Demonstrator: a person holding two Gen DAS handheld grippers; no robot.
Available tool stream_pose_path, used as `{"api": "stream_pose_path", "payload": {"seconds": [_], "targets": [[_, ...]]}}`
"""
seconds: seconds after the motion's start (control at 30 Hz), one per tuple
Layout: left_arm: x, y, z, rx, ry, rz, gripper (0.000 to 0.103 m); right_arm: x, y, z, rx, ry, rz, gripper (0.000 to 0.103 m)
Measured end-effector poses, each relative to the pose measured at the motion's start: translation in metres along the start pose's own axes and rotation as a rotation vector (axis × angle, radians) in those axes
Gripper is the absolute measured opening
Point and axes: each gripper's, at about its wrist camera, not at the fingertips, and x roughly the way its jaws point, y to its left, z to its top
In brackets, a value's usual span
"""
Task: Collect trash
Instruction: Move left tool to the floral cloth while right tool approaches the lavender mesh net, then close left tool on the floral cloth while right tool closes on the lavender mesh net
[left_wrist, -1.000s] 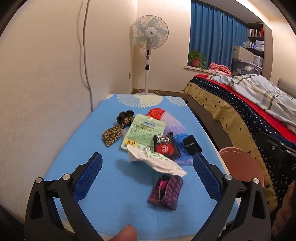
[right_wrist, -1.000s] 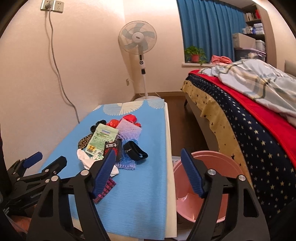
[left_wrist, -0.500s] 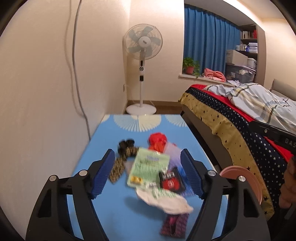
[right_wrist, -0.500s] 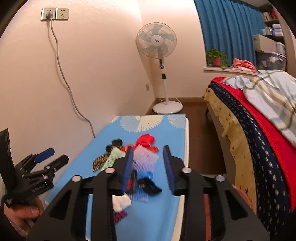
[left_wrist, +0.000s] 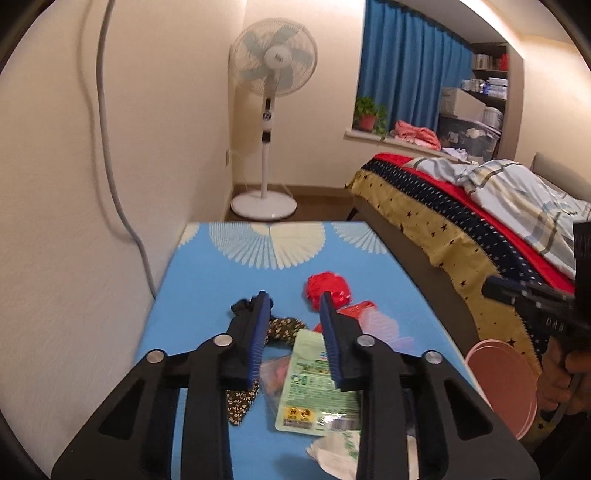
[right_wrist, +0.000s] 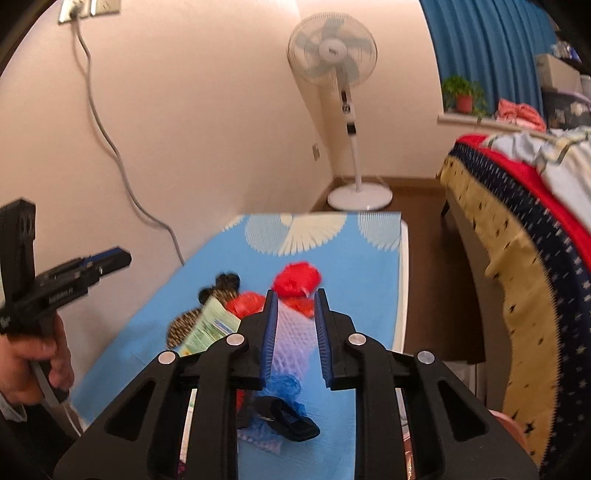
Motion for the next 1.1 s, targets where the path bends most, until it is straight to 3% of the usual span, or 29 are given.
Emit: {"api": "stream_pose_path", "payload": {"seconds": [0.3,0.43,0.5,0.77,0.9,0.93,0.97,1.0,1.1], "targets": [[0.080,0.037,-0.025,-0.019,0.120,0.047,0.027,0.064,-0.012,-0.028,0.028,0.126,0.044,0.023],[0.102,0.057,-0.029,-0.074,0.154,0.066,0.030,0.081,-0.017,-0.034,0.052,0.169,0.071,0.033],[0.111,0.065,-0.031,-0.101,0.167,0.067,0.043,0.087,-0.015,-0.036,0.047,0.188,0.091,0.039],[0.138,0.067,-0.041,-0.104,0.222,0.053,0.047,0.106,-0.015,-0.046,0.077,0.256,0.128,0.038],[0.146,0.064,-0.045,-0.097,0.250,0.039,0.046,0.107,-0.009,-0.047,0.048,0.269,0.149,0.024],[0.148,0.064,-0.046,-0.096,0.254,0.034,0.044,0.107,-0.007,-0.047,0.044,0.271,0.152,0.016],[0.149,0.064,-0.045,-0.097,0.254,0.026,0.034,0.107,-0.007,-0.046,0.040,0.270,0.157,0.011],[0.150,0.063,-0.045,-0.098,0.258,0.013,0.021,0.105,-0.005,-0.045,0.035,0.268,0.164,0.010],[0.147,0.059,-0.039,-0.088,0.250,0.007,0.004,0.096,-0.001,-0.038,0.017,0.243,0.187,0.009]]}}
